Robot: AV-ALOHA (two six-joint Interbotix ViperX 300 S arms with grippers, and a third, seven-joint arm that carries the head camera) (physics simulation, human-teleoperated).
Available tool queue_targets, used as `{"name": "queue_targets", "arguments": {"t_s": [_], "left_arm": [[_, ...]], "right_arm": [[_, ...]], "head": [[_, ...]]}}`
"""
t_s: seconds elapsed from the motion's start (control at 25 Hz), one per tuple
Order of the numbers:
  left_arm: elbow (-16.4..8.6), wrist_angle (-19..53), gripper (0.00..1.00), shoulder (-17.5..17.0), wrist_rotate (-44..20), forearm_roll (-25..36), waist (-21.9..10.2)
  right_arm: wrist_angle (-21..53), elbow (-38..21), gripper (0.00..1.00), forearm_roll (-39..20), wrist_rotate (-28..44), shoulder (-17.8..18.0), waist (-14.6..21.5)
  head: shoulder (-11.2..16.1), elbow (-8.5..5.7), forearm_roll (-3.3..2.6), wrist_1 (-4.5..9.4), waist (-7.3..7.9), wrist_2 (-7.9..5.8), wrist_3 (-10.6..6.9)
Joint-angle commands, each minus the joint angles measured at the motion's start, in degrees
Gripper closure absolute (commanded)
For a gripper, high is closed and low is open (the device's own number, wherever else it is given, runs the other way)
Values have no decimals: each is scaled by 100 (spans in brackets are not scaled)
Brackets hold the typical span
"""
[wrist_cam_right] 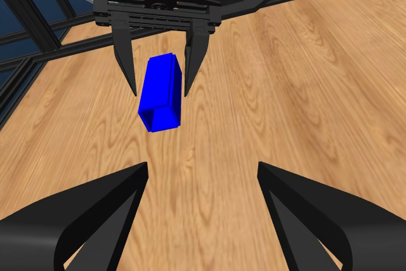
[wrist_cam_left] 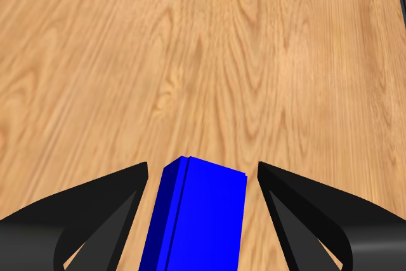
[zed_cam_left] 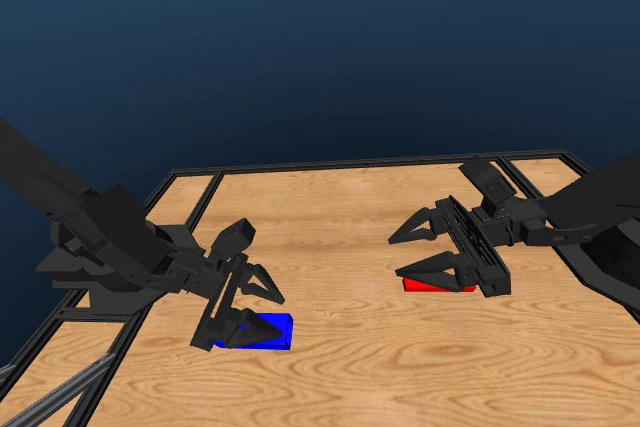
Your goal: Insert peg into socket
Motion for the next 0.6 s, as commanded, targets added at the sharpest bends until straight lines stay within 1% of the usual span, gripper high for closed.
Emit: {"name": "queue_targets", "arguments": {"t_s": [0.04, 0.08, 0.12, 0.16, 0.2, 0.24, 0.28, 0.32, 0.36, 0.4, 0.44, 0.48, 0.52, 0.56, 0.6], "left_arm": [[-62, 578, 0, 54, -438, 208, -189], [-138, 601, 0, -64, -263, 58, -117], [-28, 886, 0, 105, -256, 104, -203], [-64, 907, 0, 273, -771, 322, -224], [-39, 998, 0, 351, -1017, 387, -175], [-129, 1476, 0, 461, -1255, 612, -242], [-179, 1427, 0, 577, -1470, 582, -325], [-164, 1689, 0, 669, -1728, 818, -335], [-43, 1839, 0, 828, -1819, 868, -378], [-127, 1746, 0, 754, -2040, 835, -454], [-217, 1874, 0, 745, -2099, 1125, -221], [-101, 1880, 28, 613, -2154, 1167, -345], [-115, 1939, 100, 686, -2020, 1234, -316], [-313, 1983, 100, 440, -2155, 1411, -247], [-262, 1993, 100, 357, -2094, 1511, -189]], "right_arm": [[-132, -102, 0, 22, 41, -54, 14], [-140, -96, 0, 25, 43, -52, 14], [-125, -129, 0, 17, 36, -84, 27], [-125, -111, 0, 18, 26, -93, 32], [-86, -99, 0, 13, 29, -103, 32], [-96, -67, 0, 39, 22, -140, 34], [-67, -39, 0, 55, 27, -149, 37], [-67, -21, 0, 82, 38, -180, 40], [-48, 48, 0, 104, 53, -168, 52], [16, 118, 0, 135, 56, -154, 47], [52, 136, 0, 153, 63, -164, 45], [242, 182, 0, 210, 24, -225, 45], [258, 265, 0, 215, 72, -153, 41], [363, 374, 0, 245, 77, -145, 44], [428, 442, 0, 257, 90, -137, 59]], "head": [[8, -73, 12, -30, 46, 14, -28], [6, -72, 12, -30, 50, 14, -31], [5, -69, 11, -40, 54, 8, -44], [1, -68, 10, -39, 54, 3, -54], [1, -68, 10, -39, 55, 3, -61], [2, -67, 8, -50, 51, 5, -75], [0, -68, 3, -43, 41, 3, -97], [0, -67, 1, -46, 37, 1, -115], [-1, -67, 1, -50, 42, -2, -127], [-4, -68, 0, -48, 46, -9, -130], [-4, -68, 1, -54, 48, -7, -137], [-6, -68, -2, -62, 49, -16, -146], [-9, -64, -7, -78, 47, -31, -168], [-9, -65, -16, -90, 38, -50, -199], [-7, -67, -28, -115, 22, -77, -239]]}}
